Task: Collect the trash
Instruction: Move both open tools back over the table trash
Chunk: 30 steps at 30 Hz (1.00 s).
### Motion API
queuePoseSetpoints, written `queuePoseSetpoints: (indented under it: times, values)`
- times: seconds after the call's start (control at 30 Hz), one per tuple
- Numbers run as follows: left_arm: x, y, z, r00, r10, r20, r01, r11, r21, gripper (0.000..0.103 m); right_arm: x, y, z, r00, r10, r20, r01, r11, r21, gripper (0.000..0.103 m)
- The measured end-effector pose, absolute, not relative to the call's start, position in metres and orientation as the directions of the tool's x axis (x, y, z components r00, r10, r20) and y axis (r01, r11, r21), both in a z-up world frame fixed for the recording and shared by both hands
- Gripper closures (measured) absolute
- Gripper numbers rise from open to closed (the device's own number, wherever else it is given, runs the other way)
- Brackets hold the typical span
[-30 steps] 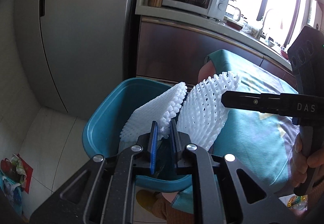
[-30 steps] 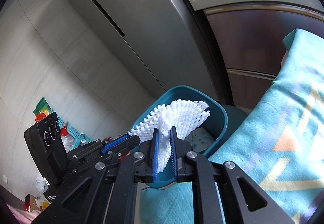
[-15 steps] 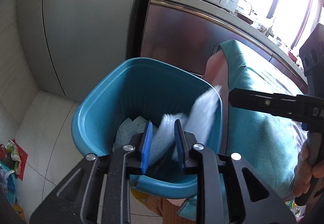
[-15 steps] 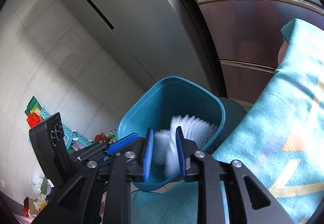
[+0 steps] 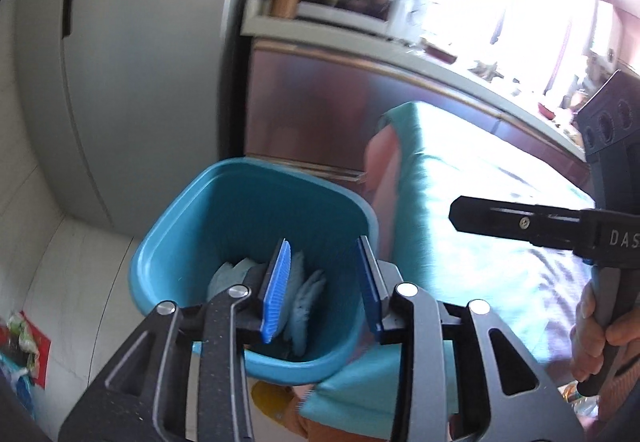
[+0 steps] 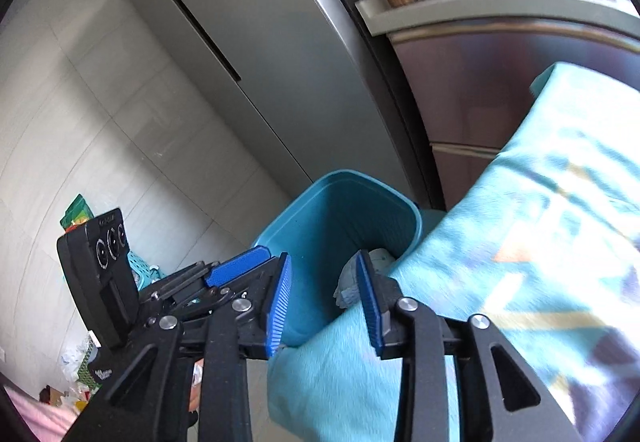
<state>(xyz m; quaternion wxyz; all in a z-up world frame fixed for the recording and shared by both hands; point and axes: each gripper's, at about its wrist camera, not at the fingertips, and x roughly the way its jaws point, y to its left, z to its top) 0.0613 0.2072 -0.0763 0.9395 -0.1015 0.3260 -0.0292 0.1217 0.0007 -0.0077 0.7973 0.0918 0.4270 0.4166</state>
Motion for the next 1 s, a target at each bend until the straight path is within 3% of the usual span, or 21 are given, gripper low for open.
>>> queuePoseSetpoints:
  times: [0.43, 0.7, 0.77, 1.0]
  values:
    - [0.057, 0.089, -0.031, 0.771, -0.388, -0.505, 0.345, 0.921, -0.181, 0.065, 0.073, -0.133, 0.037, 0.541, 0.652, -0.531, -0.500, 0.758, 0.420, 0.064]
    - [0.074, -0.016, -0.032, 0.660, -0.523, -0.540, 0.532, 0.832, -0.155, 0.064, 0.042, -0.230, 0.041, 0.701, 0.478, -0.530, -0.313, 0.873, 0.374, 0.061]
    - [0.082, -0.039, -0.033, 0.628, -0.548, -0.552, 0.570, 0.807, -0.153, 0.064, 0.036, -0.252, 0.042, 0.736, 0.427, -0.525, -0.262, 0.895, 0.360, 0.055]
    - [0.107, -0.106, -0.040, 0.560, -0.568, -0.603, 0.642, 0.758, -0.118, 0.064, 0.028, -0.315, 0.033, 0.810, 0.253, -0.530, -0.090, 0.945, 0.314, 0.052]
